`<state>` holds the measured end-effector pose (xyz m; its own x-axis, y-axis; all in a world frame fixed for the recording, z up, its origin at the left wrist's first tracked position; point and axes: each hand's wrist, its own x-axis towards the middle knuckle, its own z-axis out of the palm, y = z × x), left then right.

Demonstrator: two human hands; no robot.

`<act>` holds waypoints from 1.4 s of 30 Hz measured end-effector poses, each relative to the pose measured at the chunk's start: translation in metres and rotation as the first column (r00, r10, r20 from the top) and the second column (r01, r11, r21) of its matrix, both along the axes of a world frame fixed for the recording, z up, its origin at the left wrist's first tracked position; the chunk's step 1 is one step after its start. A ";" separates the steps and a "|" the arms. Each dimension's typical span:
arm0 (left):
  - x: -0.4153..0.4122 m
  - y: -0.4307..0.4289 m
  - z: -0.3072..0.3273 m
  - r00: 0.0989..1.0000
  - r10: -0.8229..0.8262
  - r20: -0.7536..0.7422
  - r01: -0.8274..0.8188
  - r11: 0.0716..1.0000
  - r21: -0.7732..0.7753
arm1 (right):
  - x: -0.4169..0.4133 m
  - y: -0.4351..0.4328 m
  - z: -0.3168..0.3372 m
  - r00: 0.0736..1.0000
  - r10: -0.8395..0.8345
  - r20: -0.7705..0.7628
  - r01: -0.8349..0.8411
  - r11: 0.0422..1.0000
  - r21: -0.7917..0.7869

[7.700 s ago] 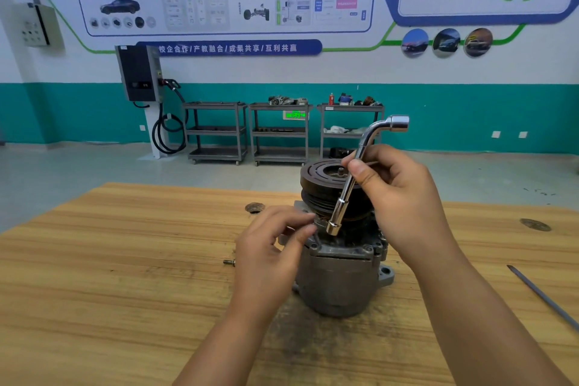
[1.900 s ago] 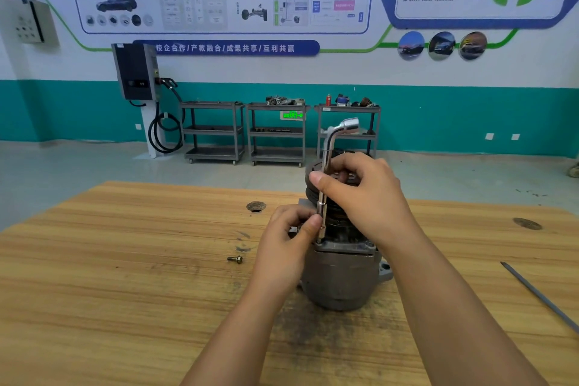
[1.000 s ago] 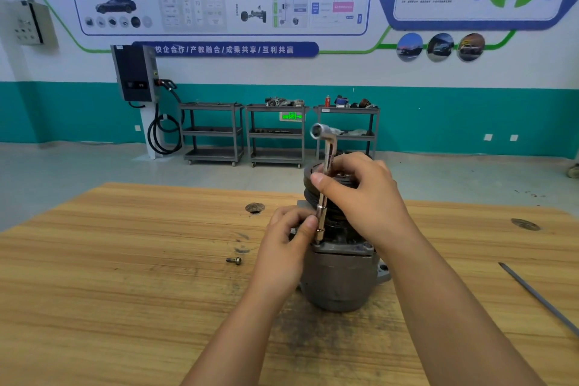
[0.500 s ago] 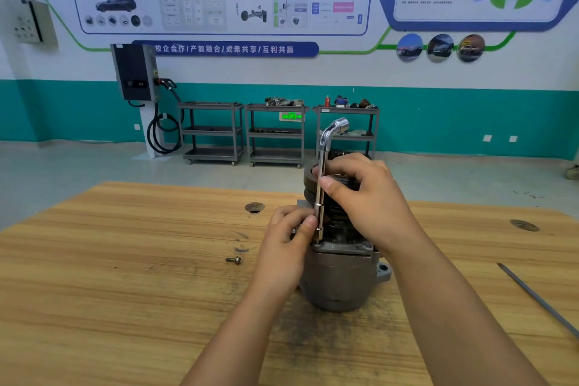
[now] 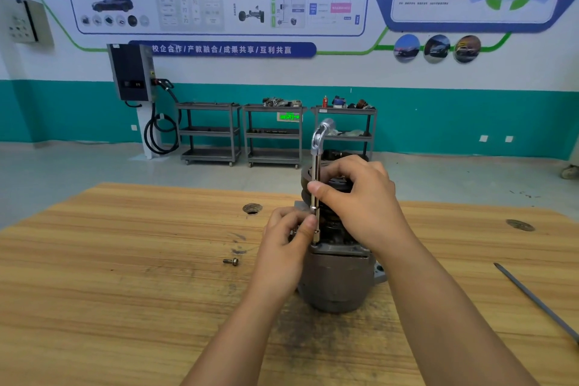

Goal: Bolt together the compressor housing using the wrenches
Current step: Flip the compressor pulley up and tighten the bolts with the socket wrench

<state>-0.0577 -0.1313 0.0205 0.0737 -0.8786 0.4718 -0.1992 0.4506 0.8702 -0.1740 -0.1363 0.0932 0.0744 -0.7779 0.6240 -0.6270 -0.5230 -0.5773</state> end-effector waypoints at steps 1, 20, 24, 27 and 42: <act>0.000 0.000 0.000 1.000 0.011 0.018 -0.011 1.000 -0.006 | 0.000 0.000 -0.001 1.000 -0.007 0.006 0.007 1.000 -0.006; 0.000 0.002 0.000 1.000 0.021 -0.002 -0.021 1.000 -0.008 | -0.005 0.002 0.003 0.998 0.059 0.008 -0.059 0.998 0.008; -0.001 0.002 0.000 0.999 0.001 -0.040 -0.002 1.000 -0.013 | -0.005 0.001 0.004 0.999 0.042 0.013 -0.042 0.999 0.007; -0.001 0.000 -0.002 0.999 0.033 0.027 -0.033 0.999 -0.028 | -0.002 0.001 0.002 0.999 0.021 0.036 -0.021 1.000 0.000; -0.002 0.002 -0.001 0.999 0.026 -0.043 -0.027 0.999 -0.033 | 0.003 0.003 -0.001 0.995 -0.015 0.094 0.017 1.000 -0.020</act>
<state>-0.0599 -0.1293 0.0192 0.1177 -0.8596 0.4972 -0.1745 0.4749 0.8625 -0.1706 -0.1334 0.0920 0.0019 -0.7651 0.6439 -0.5788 -0.5260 -0.6232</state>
